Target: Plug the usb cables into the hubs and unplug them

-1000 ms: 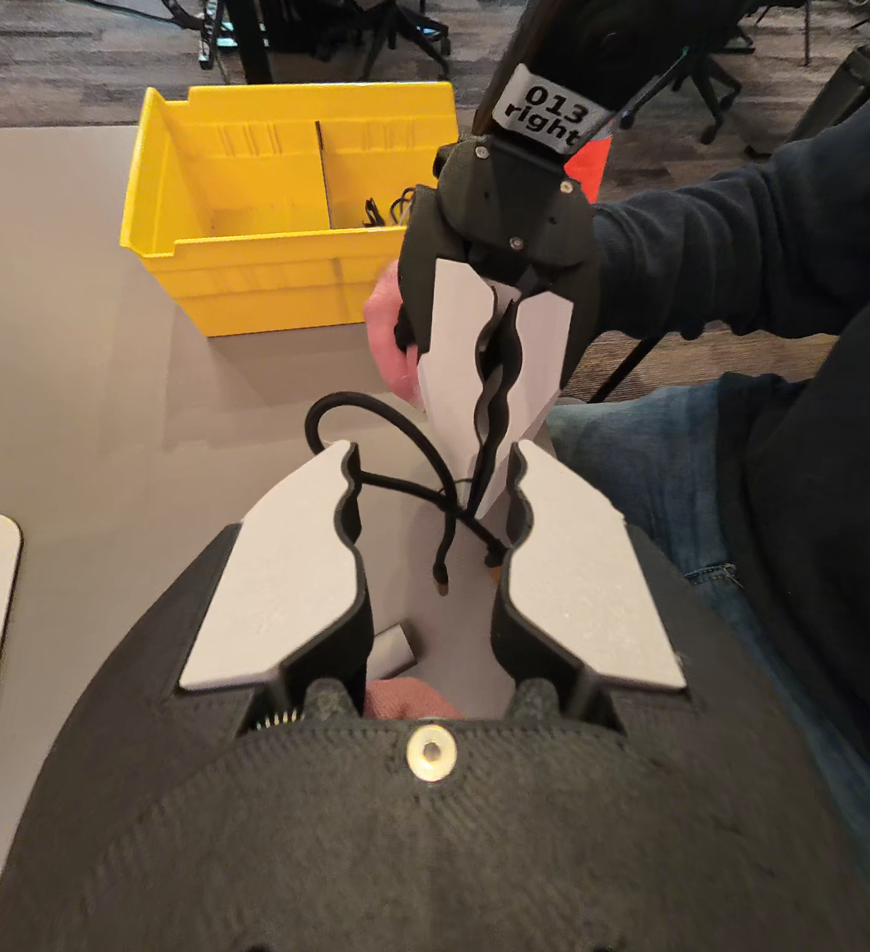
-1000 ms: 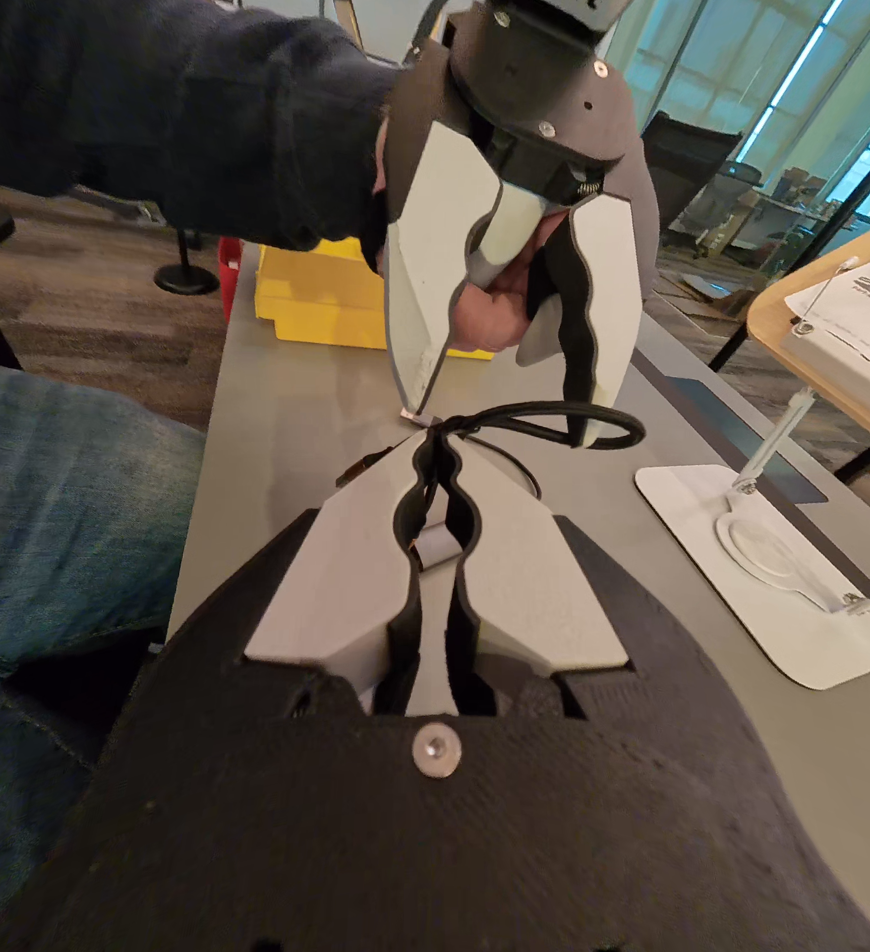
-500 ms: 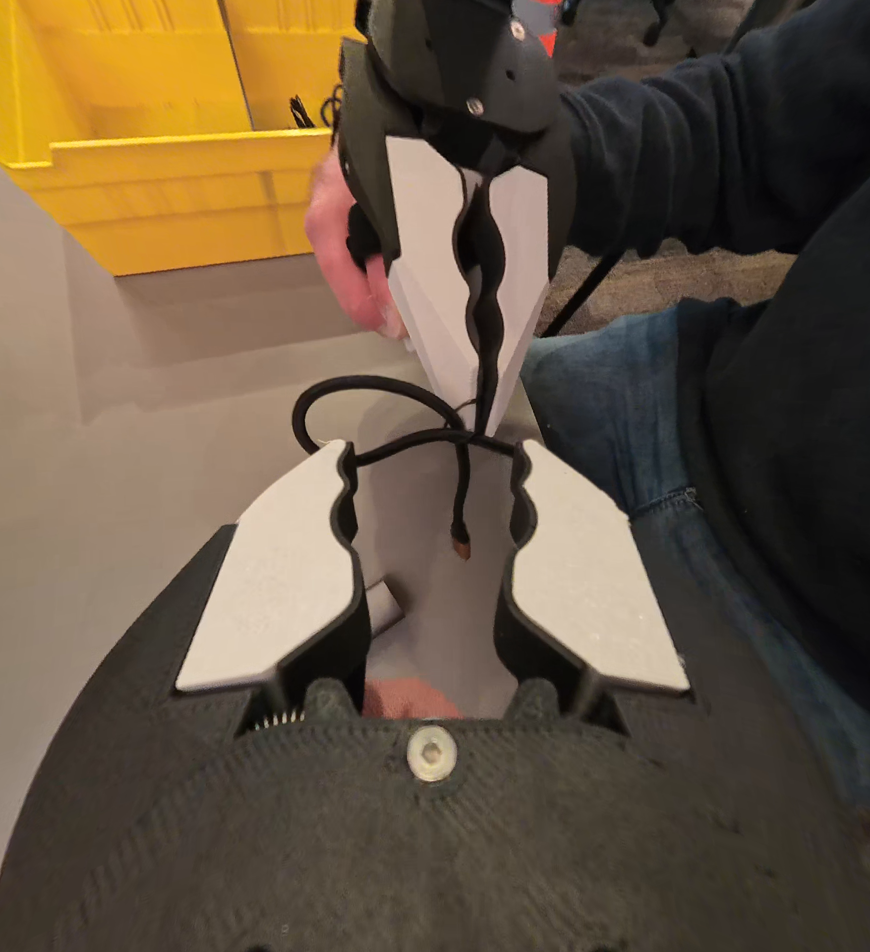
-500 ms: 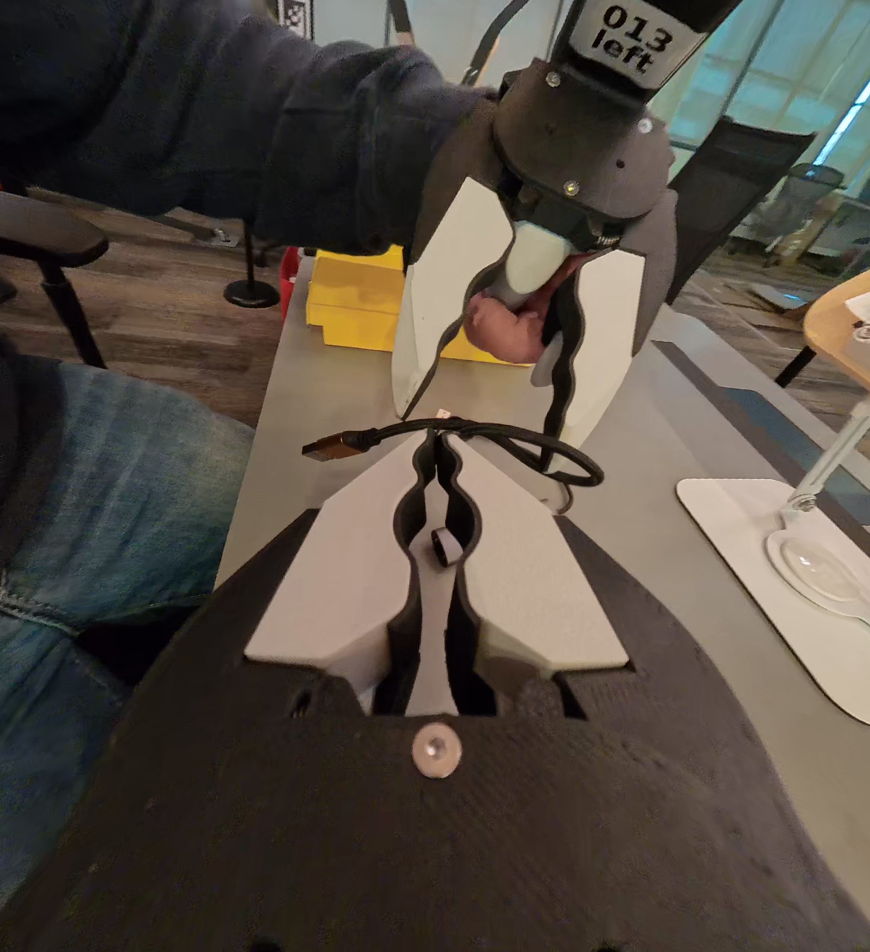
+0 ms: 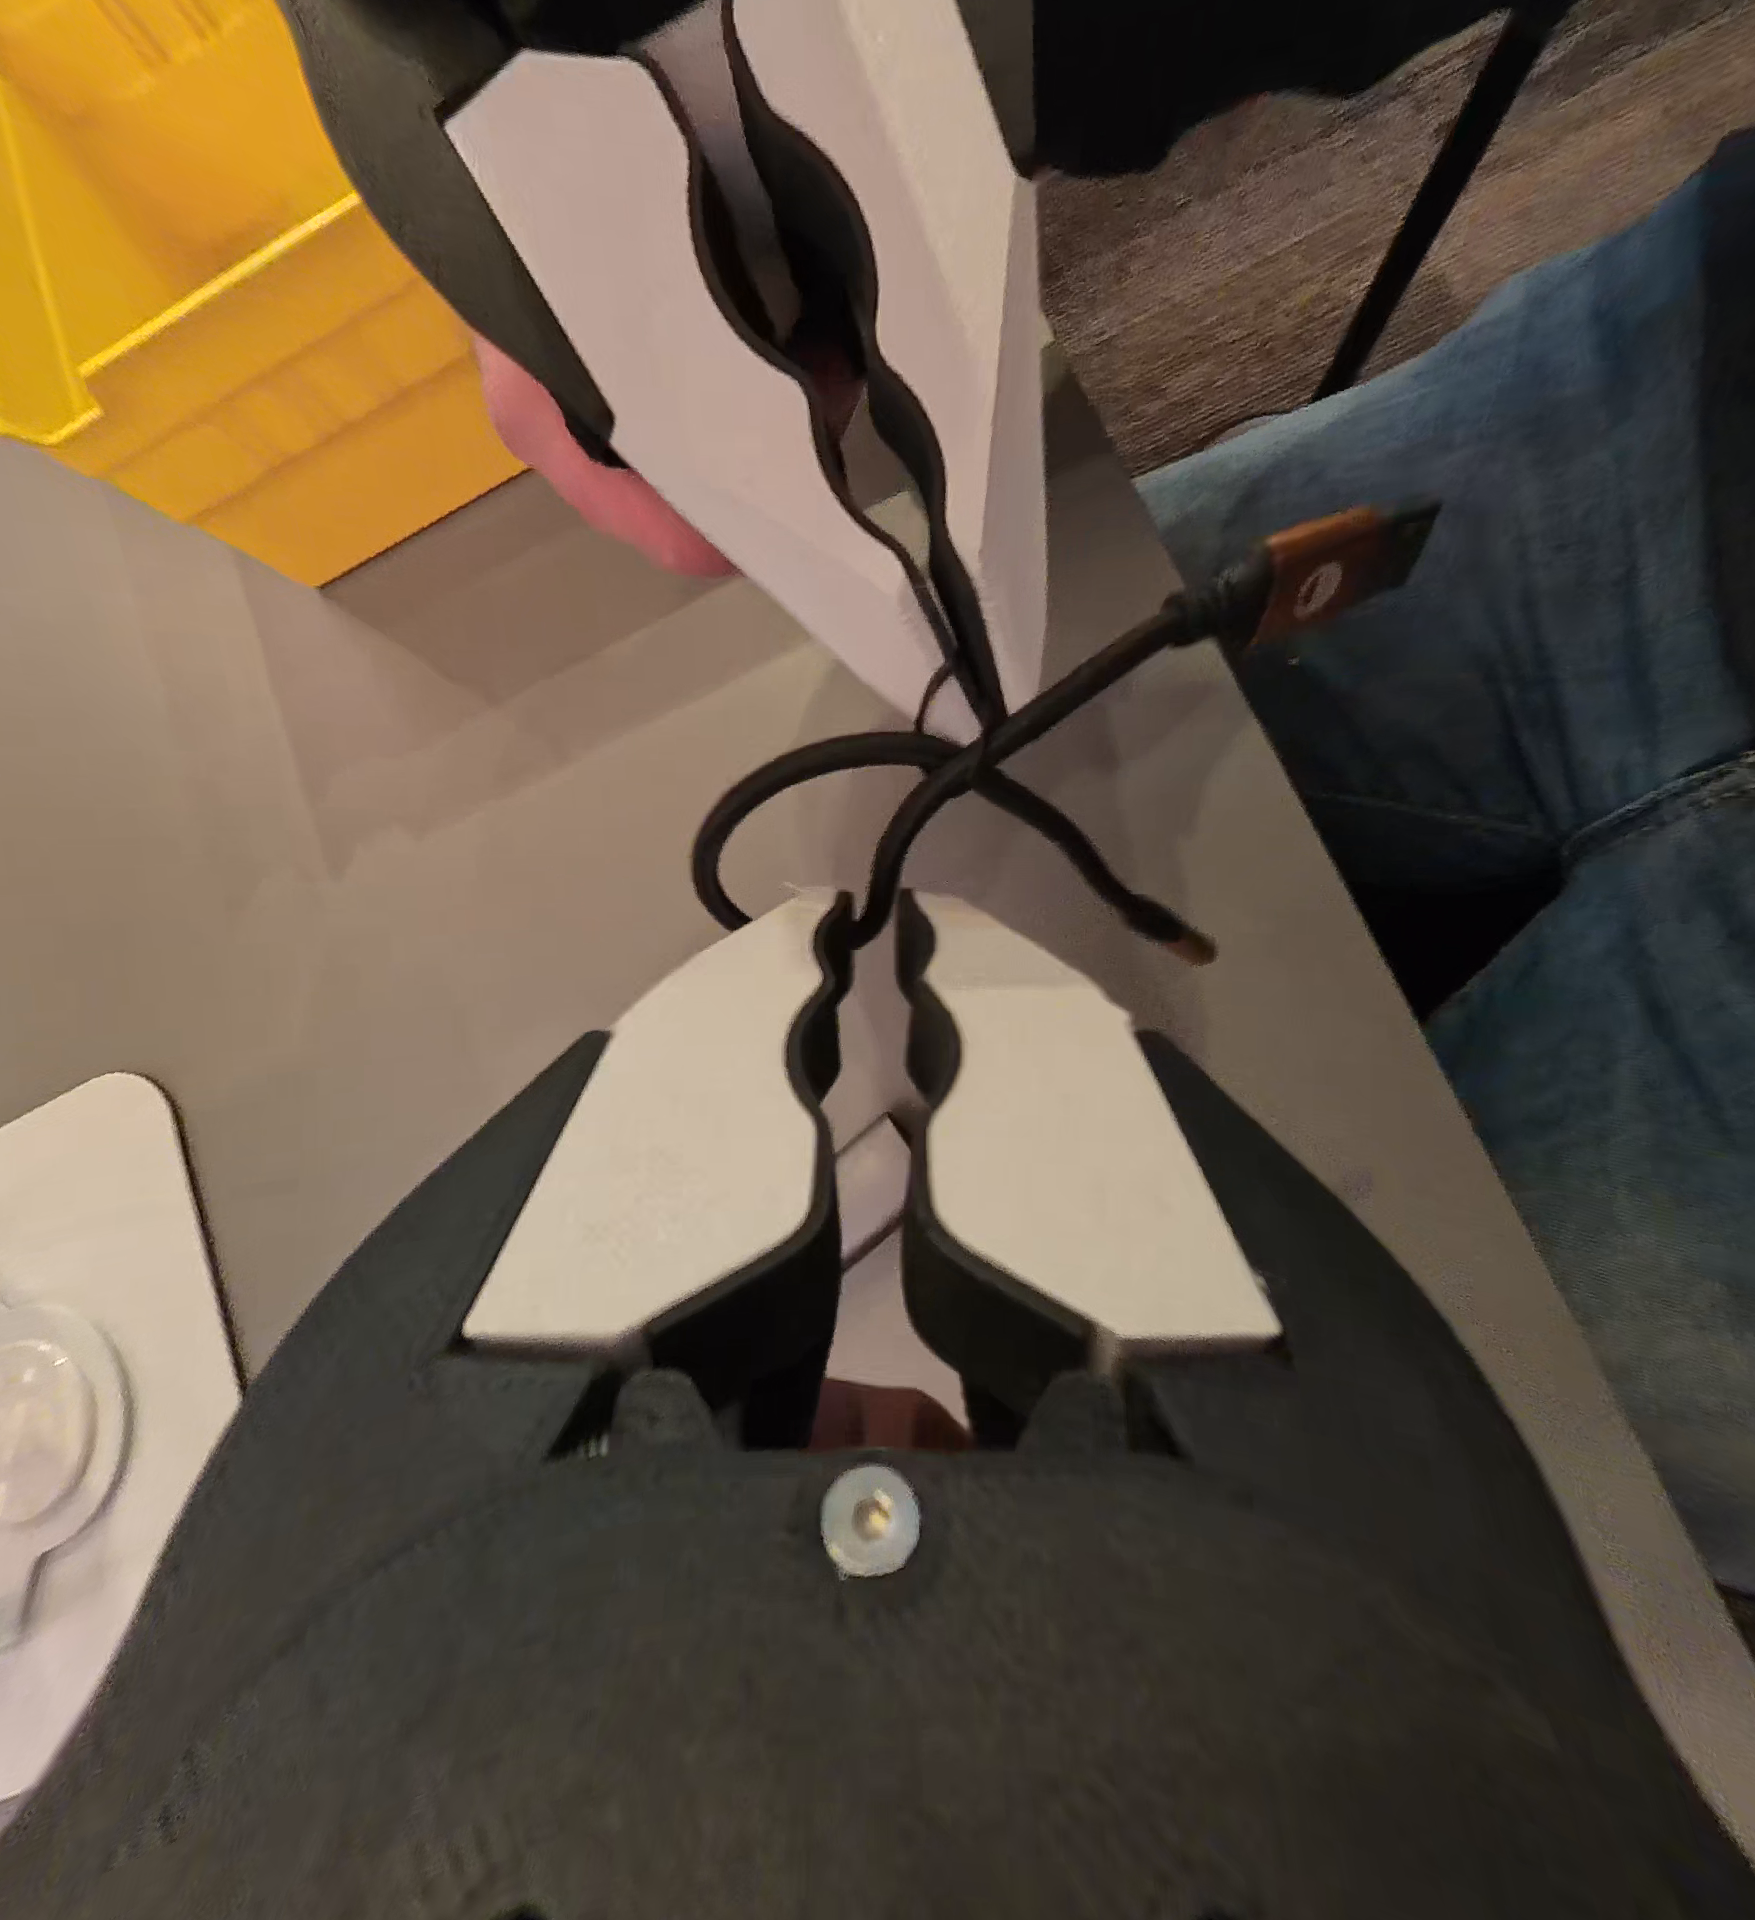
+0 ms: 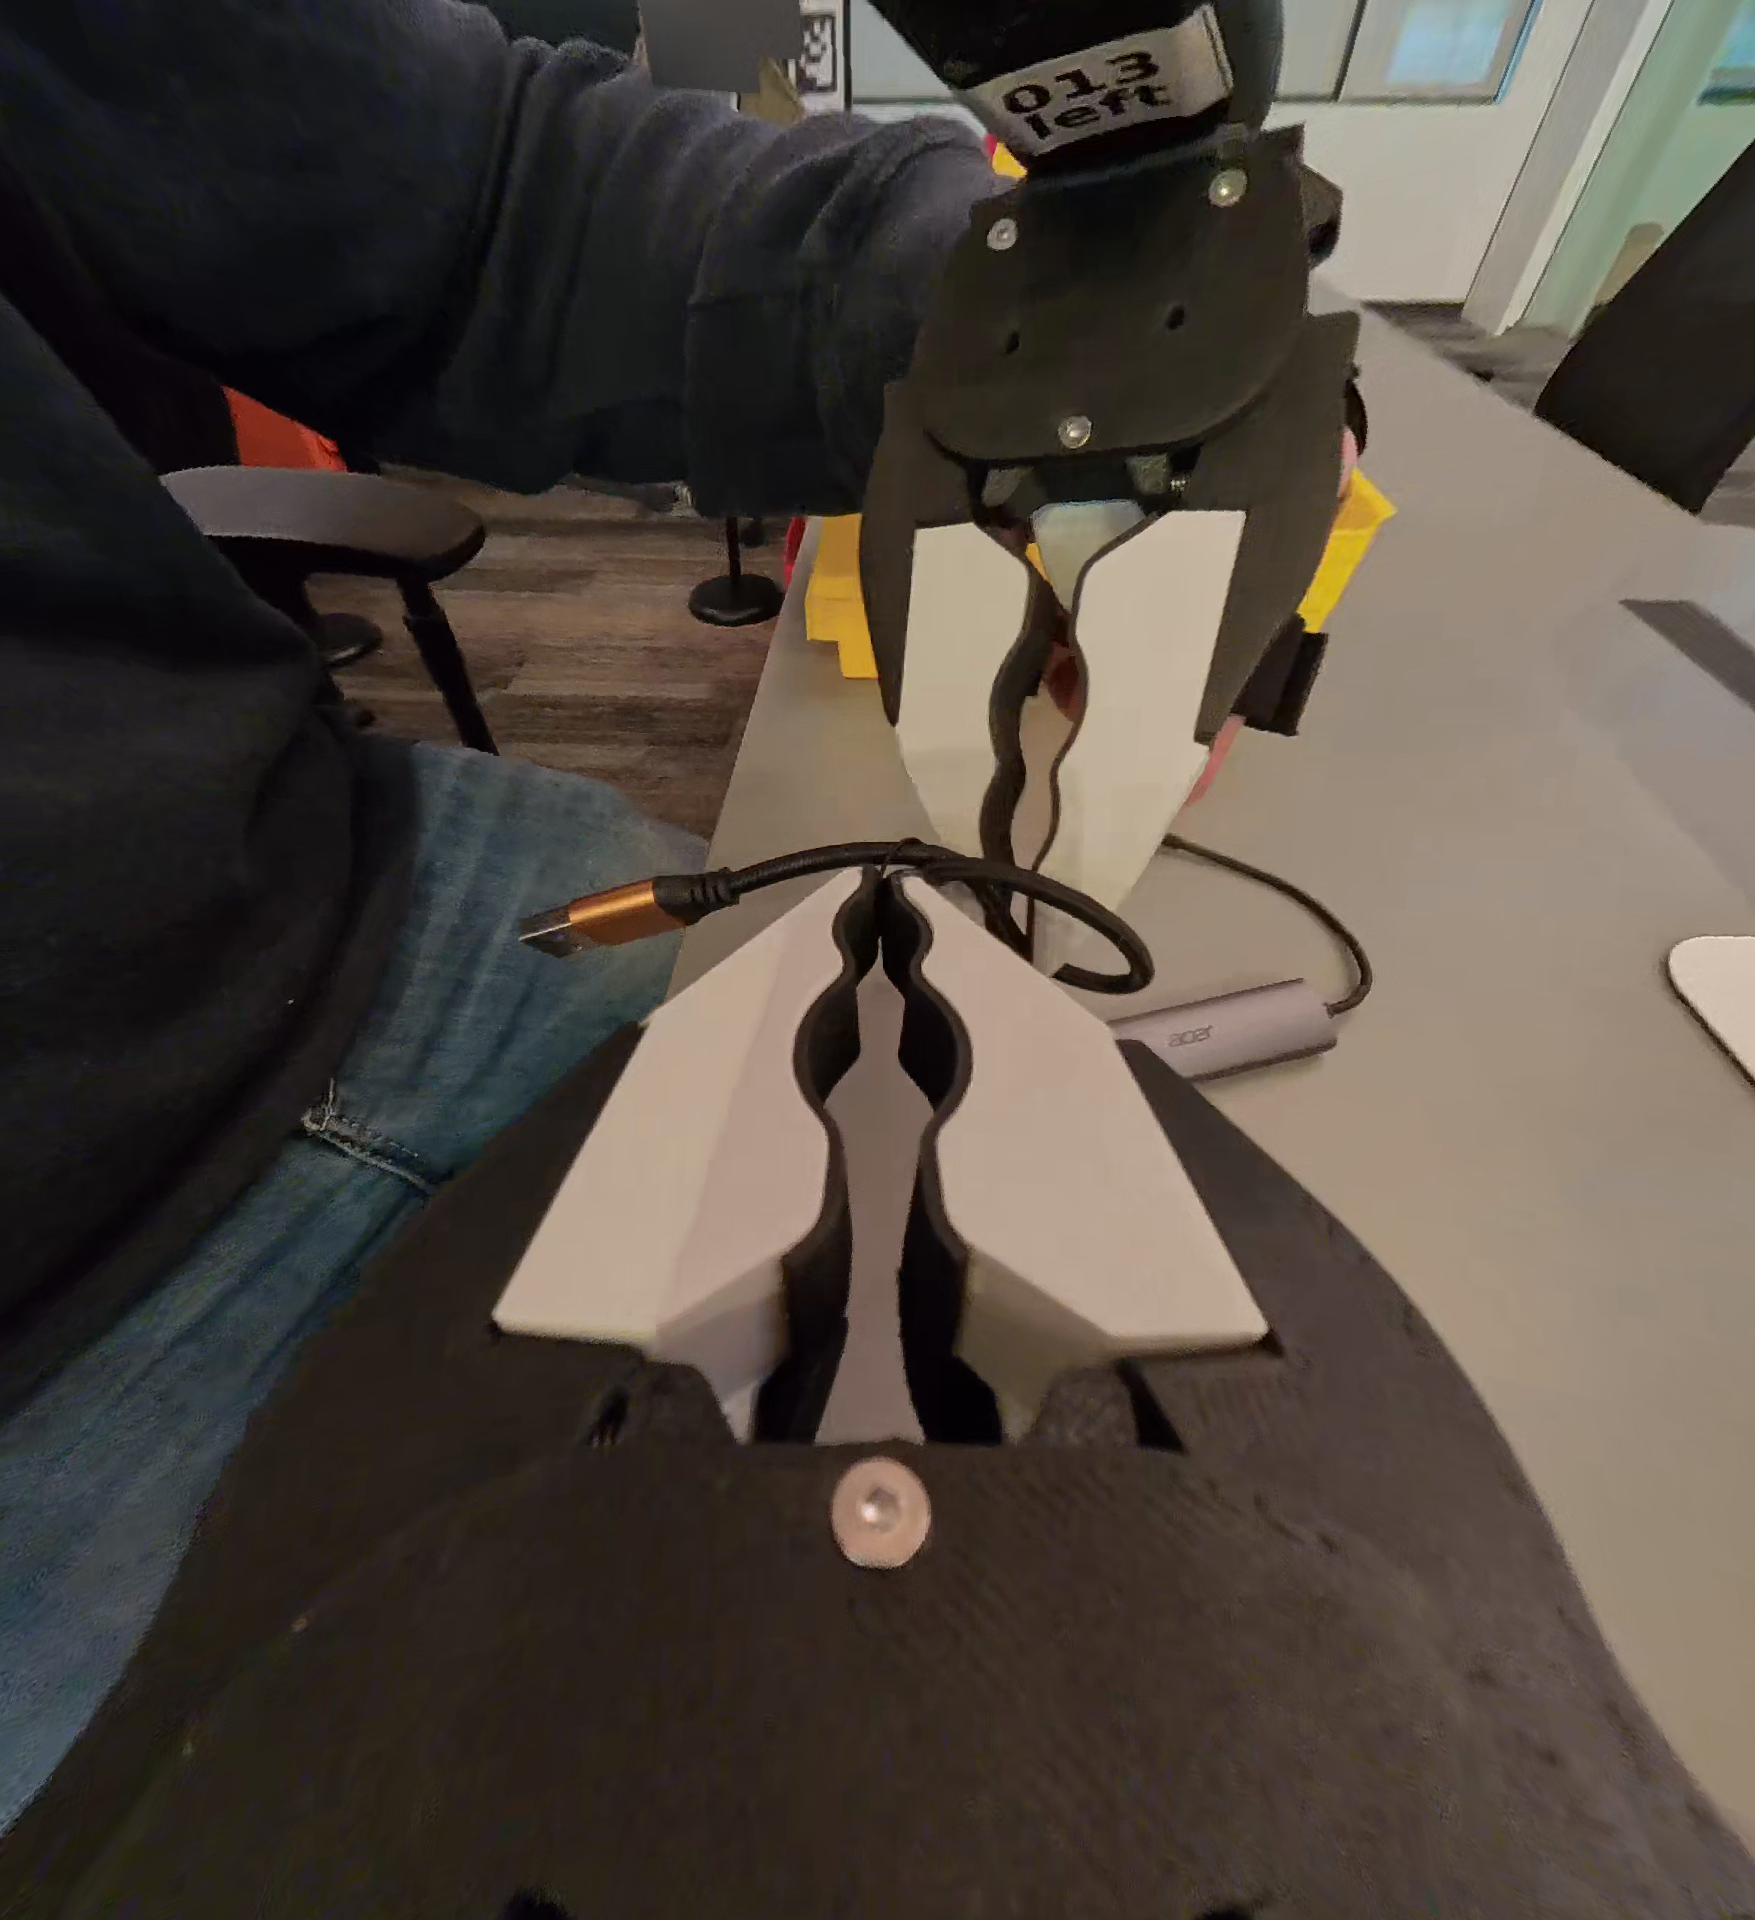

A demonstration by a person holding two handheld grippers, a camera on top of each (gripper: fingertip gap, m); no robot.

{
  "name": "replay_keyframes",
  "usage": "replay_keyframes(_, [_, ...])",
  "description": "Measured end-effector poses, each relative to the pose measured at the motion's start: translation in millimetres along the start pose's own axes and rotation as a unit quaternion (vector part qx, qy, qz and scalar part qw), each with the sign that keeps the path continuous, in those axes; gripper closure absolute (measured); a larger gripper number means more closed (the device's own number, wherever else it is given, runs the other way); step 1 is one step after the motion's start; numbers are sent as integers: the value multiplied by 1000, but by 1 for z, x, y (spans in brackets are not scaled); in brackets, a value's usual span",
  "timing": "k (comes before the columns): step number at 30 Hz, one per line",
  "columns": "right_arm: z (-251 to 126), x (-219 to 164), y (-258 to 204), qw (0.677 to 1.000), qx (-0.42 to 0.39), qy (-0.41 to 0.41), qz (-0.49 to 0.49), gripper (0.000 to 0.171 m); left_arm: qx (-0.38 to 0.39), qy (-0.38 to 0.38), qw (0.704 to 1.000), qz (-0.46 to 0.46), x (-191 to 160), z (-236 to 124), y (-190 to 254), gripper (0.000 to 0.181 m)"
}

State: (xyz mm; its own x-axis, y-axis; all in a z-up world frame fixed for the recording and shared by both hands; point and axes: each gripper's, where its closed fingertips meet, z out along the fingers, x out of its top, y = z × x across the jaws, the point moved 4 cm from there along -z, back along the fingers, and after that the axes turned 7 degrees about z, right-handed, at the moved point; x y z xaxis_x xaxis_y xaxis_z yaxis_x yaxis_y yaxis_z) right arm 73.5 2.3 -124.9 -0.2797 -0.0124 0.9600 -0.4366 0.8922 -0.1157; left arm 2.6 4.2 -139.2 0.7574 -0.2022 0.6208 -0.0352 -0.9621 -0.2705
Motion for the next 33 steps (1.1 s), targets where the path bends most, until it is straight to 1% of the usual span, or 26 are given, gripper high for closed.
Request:
replay_keyframes(3, [0,-4,1,1000,3,-24,10,171,4,-11,1000,-1,-3,6,5,177])
replay_keyframes(5, [-1,-7,4,999,-10,-44,6,171,-1,-20,1000,-18,-7,7,8,177])
replay_keyframes(8, [-1,-8,6,997,-34,-70,-12,171,-23,-12,998,-52,-10,7,15,178])
replay_keyframes(13, [3,-5,3,994,-49,-83,-44,171,-72,47,988,-129,-8,6,24,178])
replay_keyframes(16, [2,-2,-1,996,-41,-68,-47,171,-103,100,976,-167,-4,4,28,178])
replay_keyframes(18, [-1,-3,1,994,-55,-76,-57,171,-129,125,965,-189,-1,4,32,178])
replay_keyframes(20, [-2,-2,-1,993,-57,-80,-64,171,-140,145,958,-203,2,4,35,178])
replay_keyframes(24, [-1,2,2,984,-102,-98,-105,171,-152,185,942,-234,8,4,38,178])
replay_keyframes(27, [0,7,2,980,-124,-92,-125,171,-157,226,926,-258,12,1,38,178])
replay_keyframes(29, [-1,9,2,982,-126,-75,-116,171,-167,258,912,-273,16,-2,40,178])
replay_keyframes(33, [-1,4,5,987,-121,-57,-85,171,-118,230,933,-249,16,3,40,177])
